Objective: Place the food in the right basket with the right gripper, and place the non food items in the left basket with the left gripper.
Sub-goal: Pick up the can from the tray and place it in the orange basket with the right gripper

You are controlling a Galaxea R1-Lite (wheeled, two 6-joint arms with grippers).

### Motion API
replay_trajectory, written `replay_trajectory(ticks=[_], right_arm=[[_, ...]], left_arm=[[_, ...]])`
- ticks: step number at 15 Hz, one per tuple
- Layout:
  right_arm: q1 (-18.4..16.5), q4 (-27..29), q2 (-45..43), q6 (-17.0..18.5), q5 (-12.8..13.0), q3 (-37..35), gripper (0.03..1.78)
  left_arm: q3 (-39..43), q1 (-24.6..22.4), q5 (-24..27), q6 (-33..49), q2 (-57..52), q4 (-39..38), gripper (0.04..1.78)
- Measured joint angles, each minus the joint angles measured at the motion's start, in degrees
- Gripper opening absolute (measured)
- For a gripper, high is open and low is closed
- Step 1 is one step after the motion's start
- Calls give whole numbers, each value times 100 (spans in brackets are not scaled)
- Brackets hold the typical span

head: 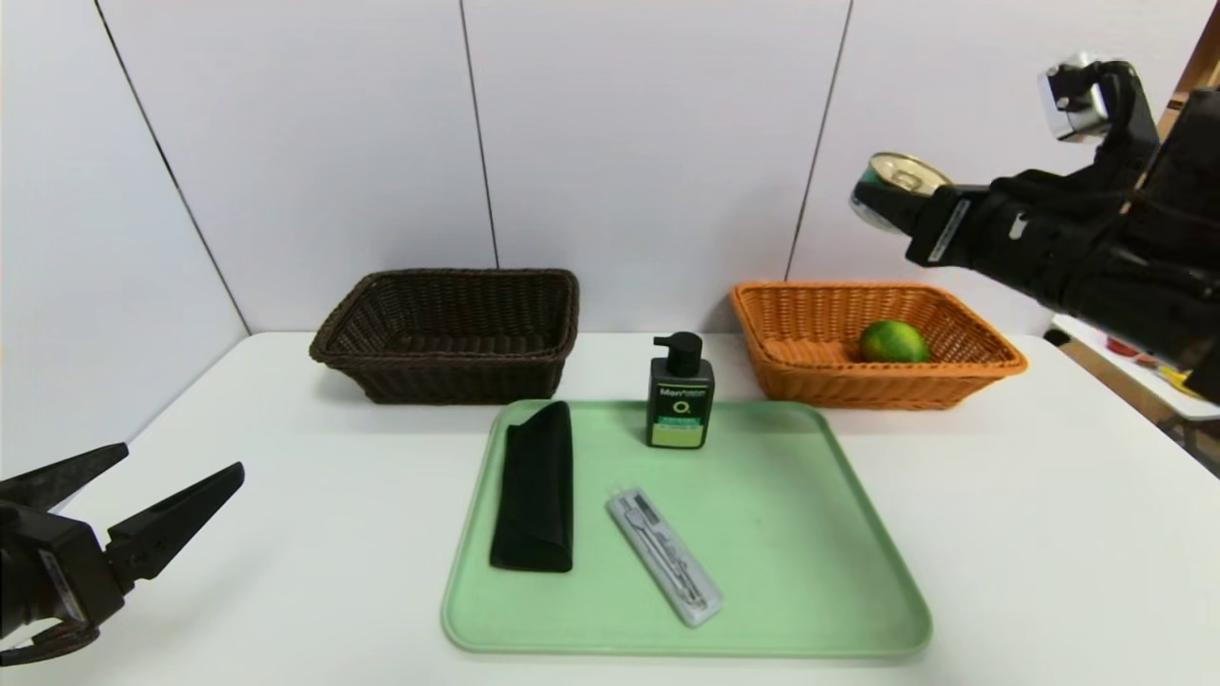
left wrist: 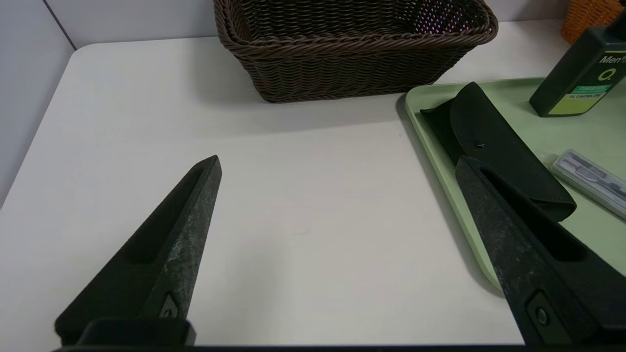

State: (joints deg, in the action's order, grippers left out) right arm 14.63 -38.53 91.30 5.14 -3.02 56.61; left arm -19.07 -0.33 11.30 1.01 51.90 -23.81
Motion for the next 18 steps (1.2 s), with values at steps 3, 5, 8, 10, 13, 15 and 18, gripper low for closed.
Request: replay_trajectory(ticks=[3, 5, 8, 10, 13, 15, 18], right_arm=[[-341, 2209, 532, 404, -100, 1526, 97], [-461, 3579, 1054, 530, -78, 2433, 97], [-540, 5179, 1721, 406, 151, 3437, 97], [-556, 6110, 2154, 202, 379, 3975, 97], [-560, 6535, 2608, -33, 467, 4391, 97], [-560, 6545, 2838, -104, 489, 4546, 97], [-562, 6510, 3098, -138, 525, 4730, 111]], left_arm=[[5, 0, -1, -2, 11, -2, 169], [-6, 0, -4, -9, 35, -6, 169], [-37, 0, -1, -7, 94, -13, 169], [-56, 0, -9, -17, 146, -20, 169], [-63, 0, -4, -24, 183, -17, 169], [-63, 0, -6, -24, 207, -17, 169], [-67, 0, -11, -24, 232, -20, 169]])
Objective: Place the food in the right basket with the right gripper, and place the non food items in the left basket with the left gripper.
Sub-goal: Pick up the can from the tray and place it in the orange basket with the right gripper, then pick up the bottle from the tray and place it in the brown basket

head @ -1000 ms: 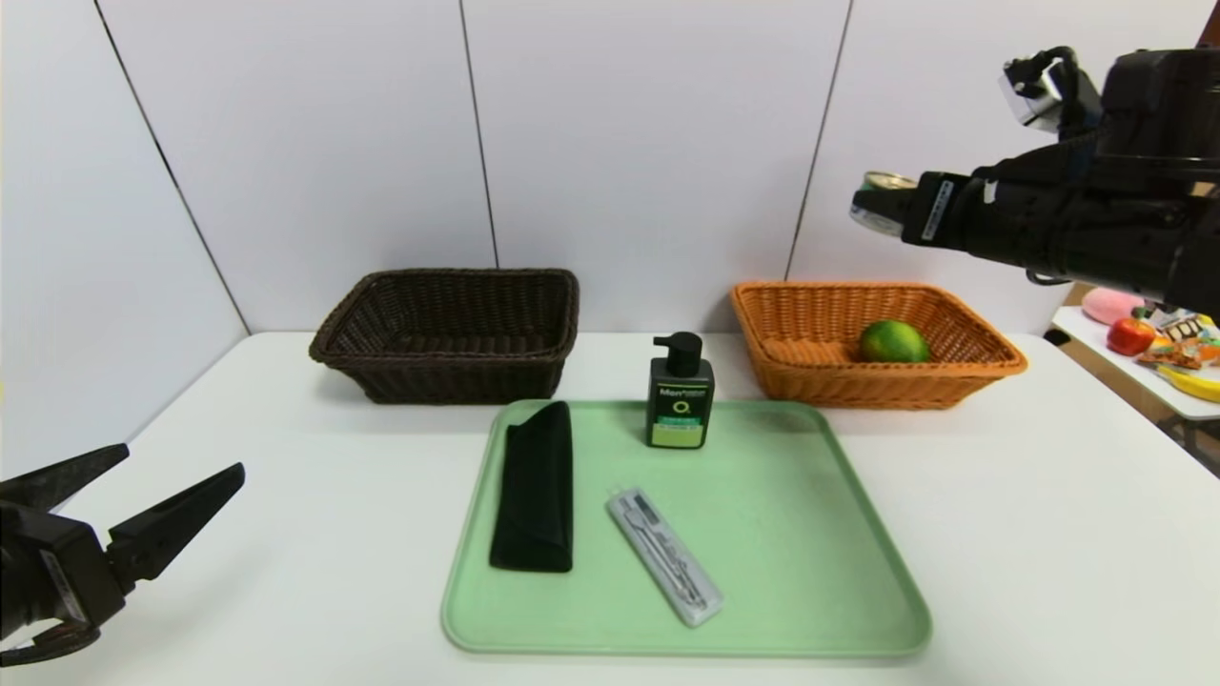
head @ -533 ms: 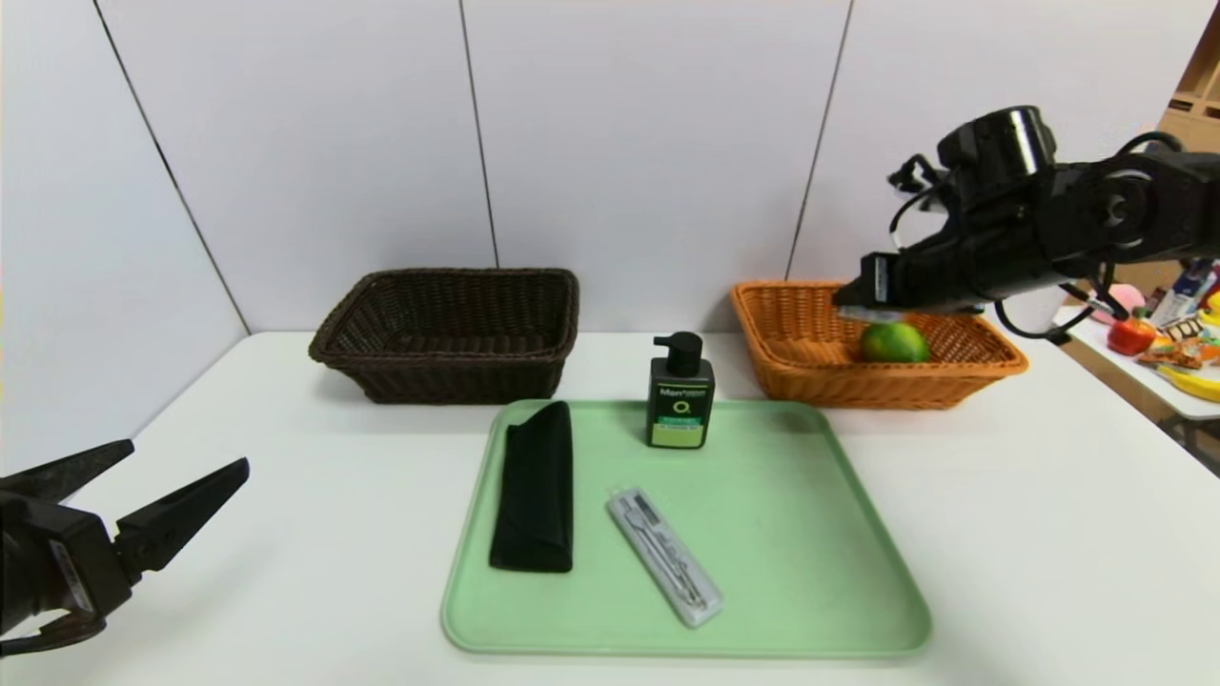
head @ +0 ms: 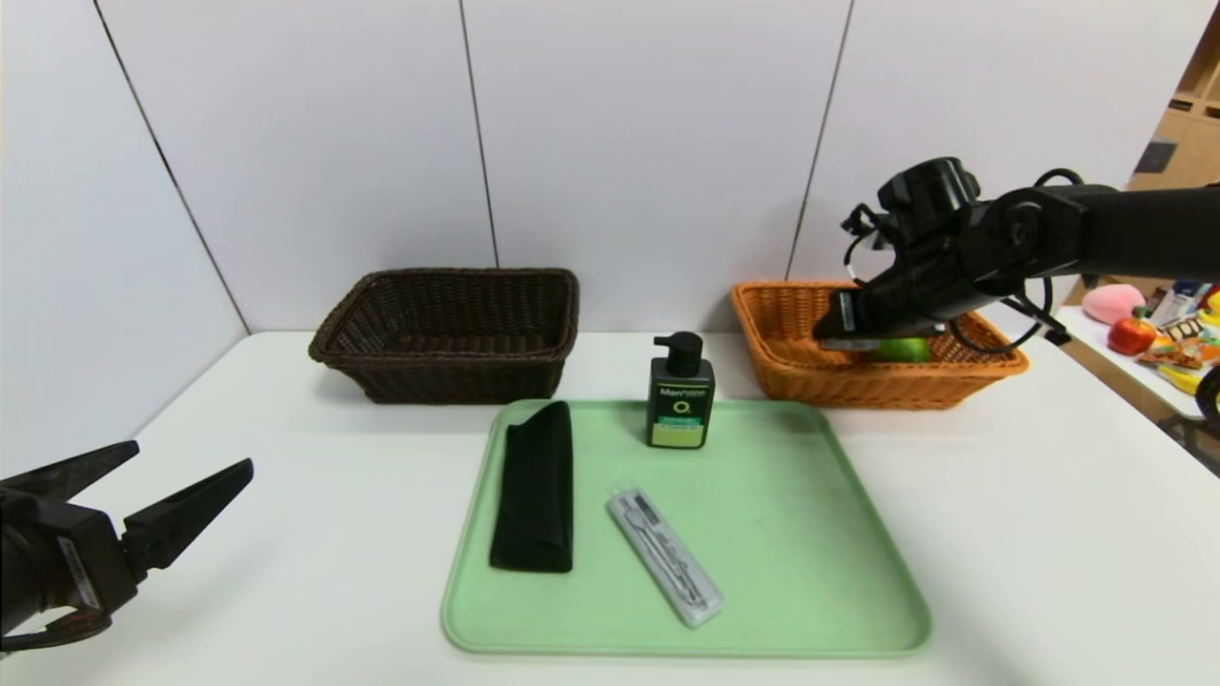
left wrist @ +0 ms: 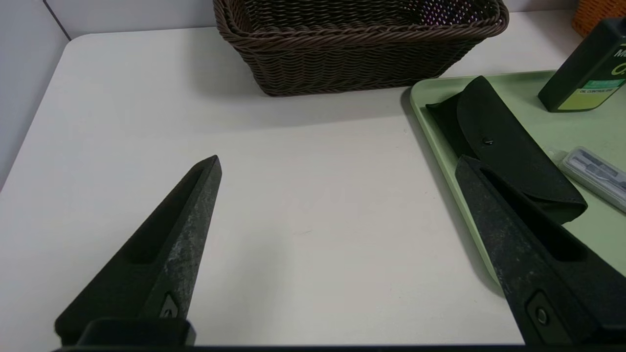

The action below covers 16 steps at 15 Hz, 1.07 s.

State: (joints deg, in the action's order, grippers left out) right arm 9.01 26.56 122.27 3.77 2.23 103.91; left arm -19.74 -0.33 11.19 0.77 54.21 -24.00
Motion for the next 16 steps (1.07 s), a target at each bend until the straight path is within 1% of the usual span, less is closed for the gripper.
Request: replay_trajectory(ticks=[3, 6, 9, 10, 12, 13, 15, 16], right_arm=[[0, -129, 135, 17, 171, 39, 131], [2, -124, 135, 33, 187, 17, 143], [63, -190, -226, 44, 179, -85, 152], [135, -355, -490, 56, 165, -265, 155], [350, -936, -976, 63, 85, -859, 158], [494, -1425, -1230, 63, 9, -1281, 160], [835, -2703, -1729, 44, -212, -2258, 163], [981, -3251, -1899, 15, -294, -2748, 164]], left_arm=[[-2, 0, 7, -2, 11, 0, 169], [-5, 0, 5, 9, 13, 0, 169], [-5, 0, -1, 24, 13, 0, 169], [-2, 2, -1, 27, 13, 0, 169], [6, 2, -1, 28, 13, -2, 169], [12, 0, -1, 27, 13, -2, 169], [28, 0, 7, 35, 13, 0, 169], [30, 2, 10, 38, 13, 0, 169]])
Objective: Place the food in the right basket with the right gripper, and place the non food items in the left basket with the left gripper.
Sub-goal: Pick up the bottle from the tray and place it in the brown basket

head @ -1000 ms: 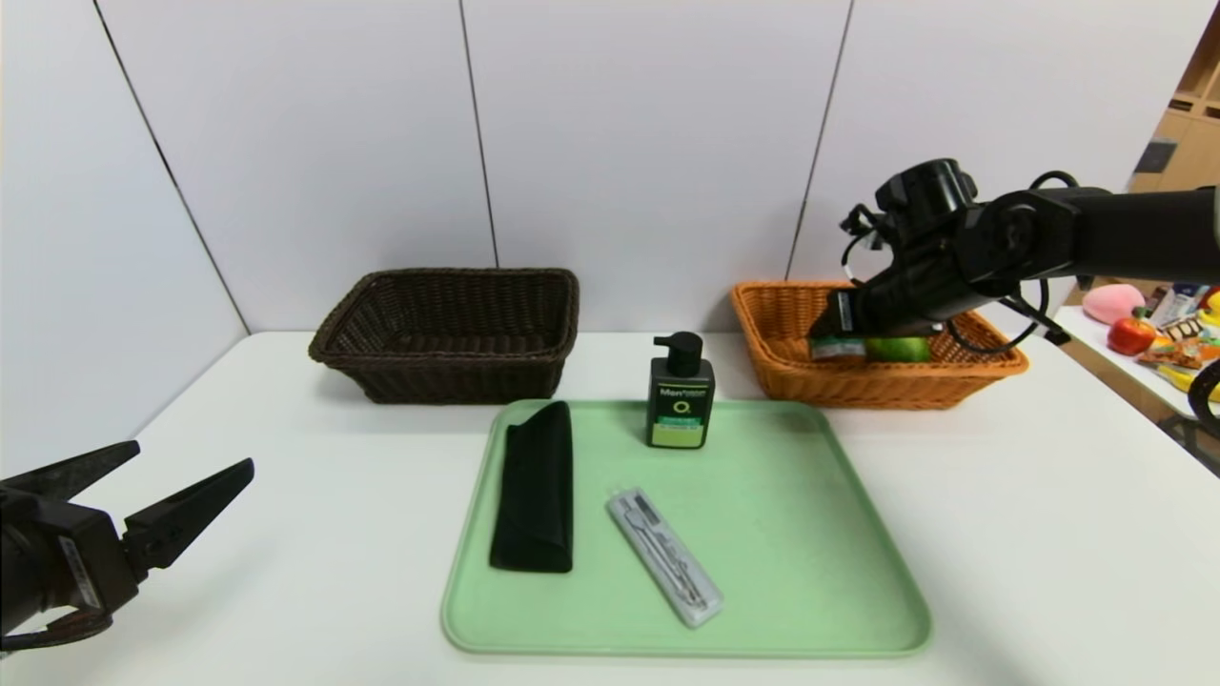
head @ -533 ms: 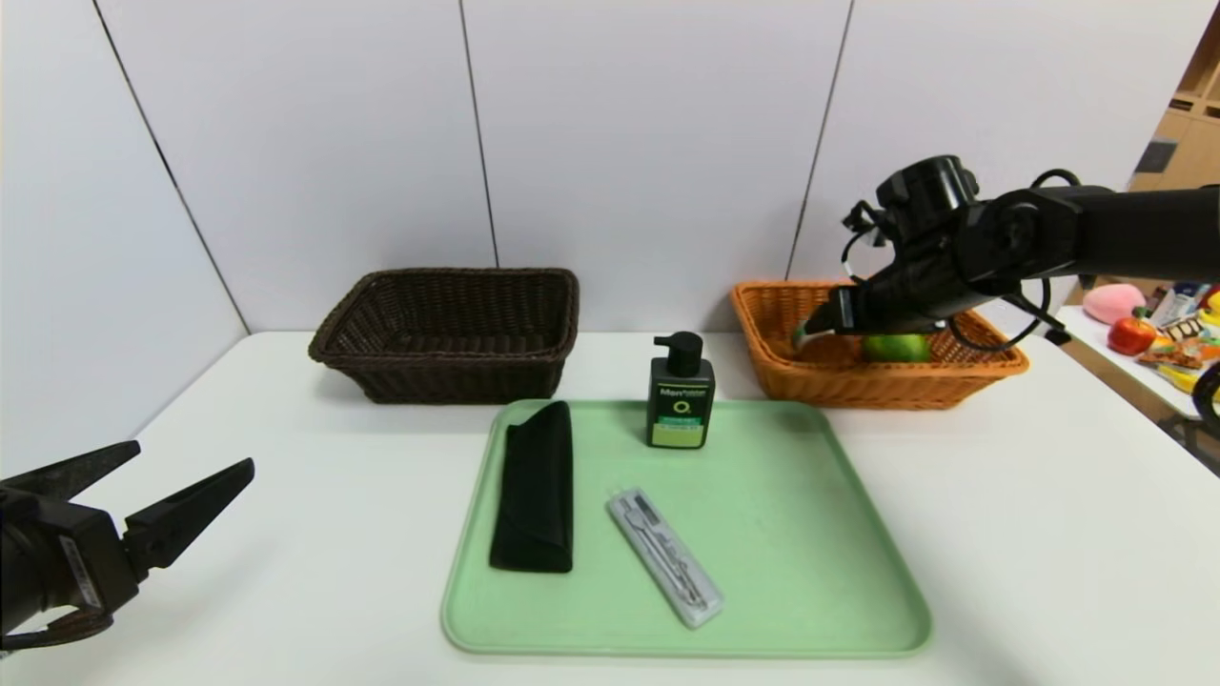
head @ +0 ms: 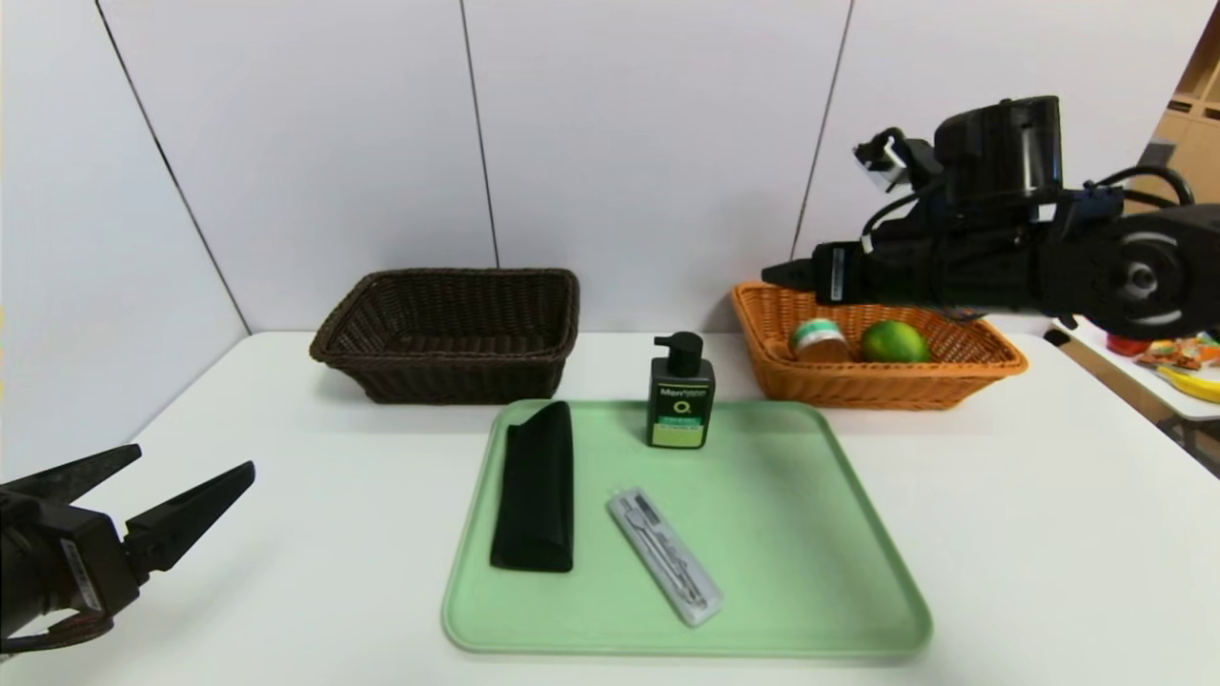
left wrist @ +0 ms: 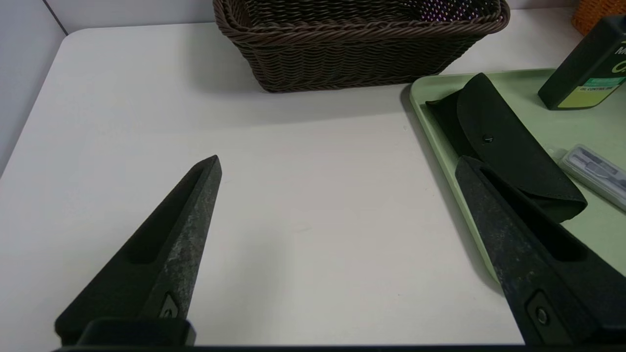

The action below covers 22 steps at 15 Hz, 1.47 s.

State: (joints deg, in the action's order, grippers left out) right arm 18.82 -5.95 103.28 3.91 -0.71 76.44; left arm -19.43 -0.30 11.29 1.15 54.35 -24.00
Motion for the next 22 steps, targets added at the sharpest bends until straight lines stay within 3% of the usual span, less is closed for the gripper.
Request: replay_trajectory(ticks=[4, 8, 10, 12, 22], right_arm=[[527, -2811, -361, -89, -494, -2128, 167], [708, -5576, 37, -89, -1420, -3284, 168], [703, -6677, 344, -74, -2035, -3763, 169], [684, -7097, 603, -85, -2483, -4013, 169], [347, -7073, 1662, -138, -2636, -3338, 169]], left_arm=[[20, 0, 0, -5, 0, 0, 169], [44, 4, 0, 4, 0, 6, 169], [52, -2, 0, 23, 0, 6, 169], [52, 0, -2, 91, 0, 6, 169], [44, -2, 9, 85, 74, 6, 169]])
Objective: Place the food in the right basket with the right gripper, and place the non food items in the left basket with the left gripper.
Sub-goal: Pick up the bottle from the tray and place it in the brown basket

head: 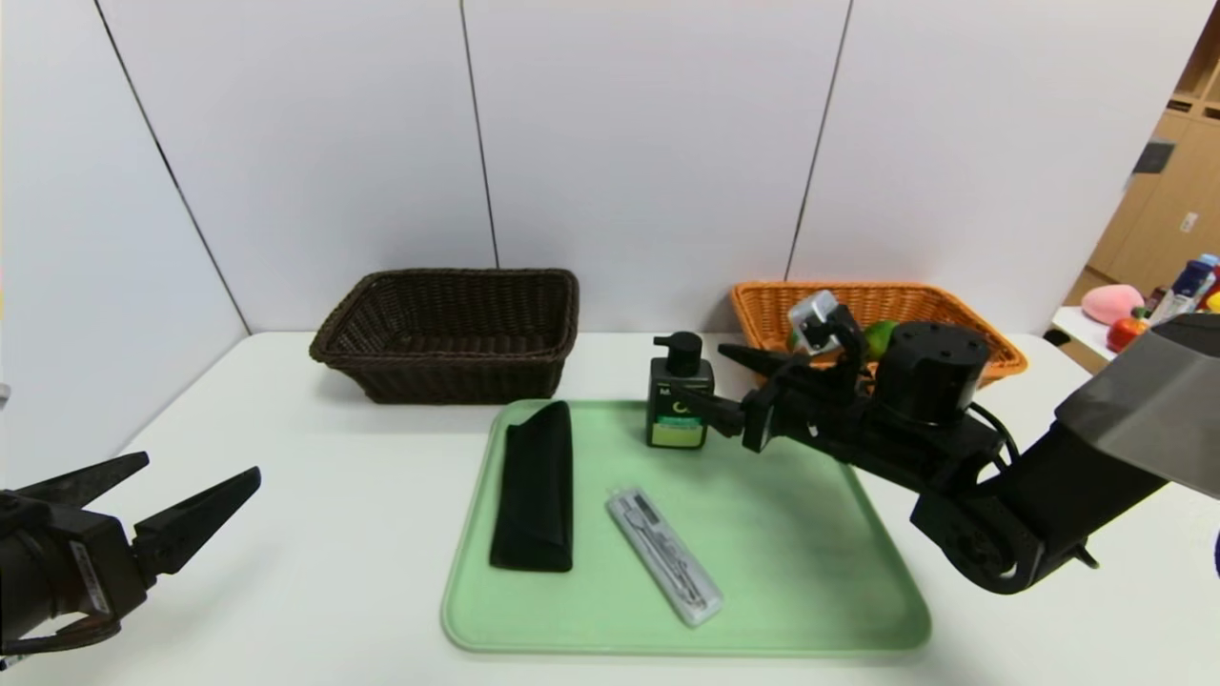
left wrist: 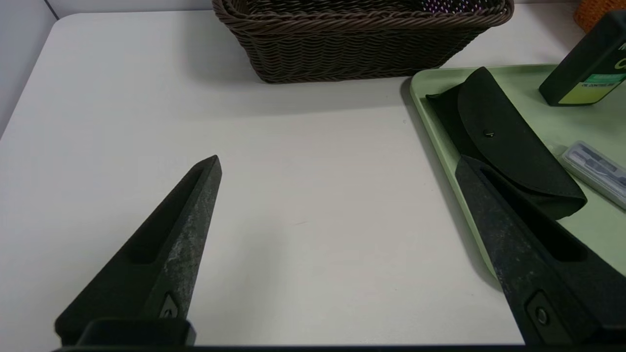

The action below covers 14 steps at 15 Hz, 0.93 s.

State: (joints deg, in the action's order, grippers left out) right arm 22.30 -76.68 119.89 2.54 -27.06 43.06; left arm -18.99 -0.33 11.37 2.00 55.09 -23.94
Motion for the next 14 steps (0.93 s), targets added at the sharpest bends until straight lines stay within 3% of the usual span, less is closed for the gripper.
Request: replay_trajectory(ticks=[14], right_arm=[[226, 28, 852, -1, -27, 783, 170]], left_arm=[[-52, 0, 0, -10, 157, -9, 169]])
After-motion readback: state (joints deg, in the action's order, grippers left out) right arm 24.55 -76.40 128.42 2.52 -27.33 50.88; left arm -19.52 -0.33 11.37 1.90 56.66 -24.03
